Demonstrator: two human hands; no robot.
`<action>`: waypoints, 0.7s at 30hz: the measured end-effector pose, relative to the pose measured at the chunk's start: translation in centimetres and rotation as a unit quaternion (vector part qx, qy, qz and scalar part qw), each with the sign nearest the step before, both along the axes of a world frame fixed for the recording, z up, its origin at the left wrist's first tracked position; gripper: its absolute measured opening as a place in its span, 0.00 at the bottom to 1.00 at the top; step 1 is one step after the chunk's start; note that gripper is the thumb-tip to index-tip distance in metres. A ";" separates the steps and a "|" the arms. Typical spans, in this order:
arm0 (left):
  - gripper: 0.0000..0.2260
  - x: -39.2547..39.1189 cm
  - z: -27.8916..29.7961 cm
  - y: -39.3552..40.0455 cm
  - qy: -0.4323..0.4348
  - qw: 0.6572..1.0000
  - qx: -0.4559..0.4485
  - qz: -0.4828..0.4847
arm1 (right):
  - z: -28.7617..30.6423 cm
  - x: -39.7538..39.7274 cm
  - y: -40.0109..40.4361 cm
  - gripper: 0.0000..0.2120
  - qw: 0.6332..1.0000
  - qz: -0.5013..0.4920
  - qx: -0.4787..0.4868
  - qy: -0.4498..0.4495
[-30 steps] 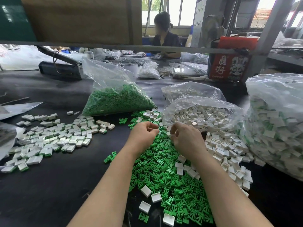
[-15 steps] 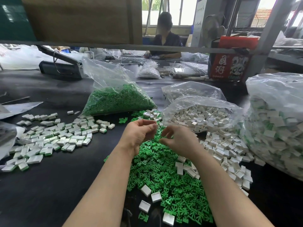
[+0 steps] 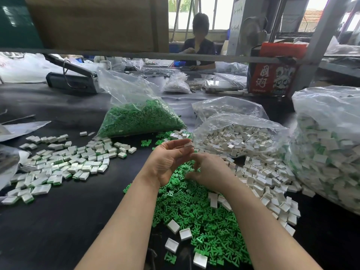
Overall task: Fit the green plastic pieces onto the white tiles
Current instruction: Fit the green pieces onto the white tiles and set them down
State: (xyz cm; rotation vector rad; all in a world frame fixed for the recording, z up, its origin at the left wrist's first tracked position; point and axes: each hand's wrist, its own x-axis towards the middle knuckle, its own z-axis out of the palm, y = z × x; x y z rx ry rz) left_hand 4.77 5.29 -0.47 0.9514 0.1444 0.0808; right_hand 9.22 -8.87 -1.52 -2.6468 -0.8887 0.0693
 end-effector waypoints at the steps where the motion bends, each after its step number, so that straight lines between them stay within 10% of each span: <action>1: 0.13 0.0 0.0 0.0 -0.006 1.000 -0.017 -0.003 | 0.0 0.0 0.0 0.17 1.000 0.011 0.001 0.003; 13: 0.12 -0.4 0.2 0.4 -0.032 0.999 -0.007 -0.009 | 0.2 -0.5 0.1 0.04 0.991 -0.009 0.136 0.008; 21: 0.09 -0.1 0.0 0.4 -0.018 0.998 0.047 0.036 | 1.9 -0.5 -0.4 0.03 0.873 -0.051 0.448 0.189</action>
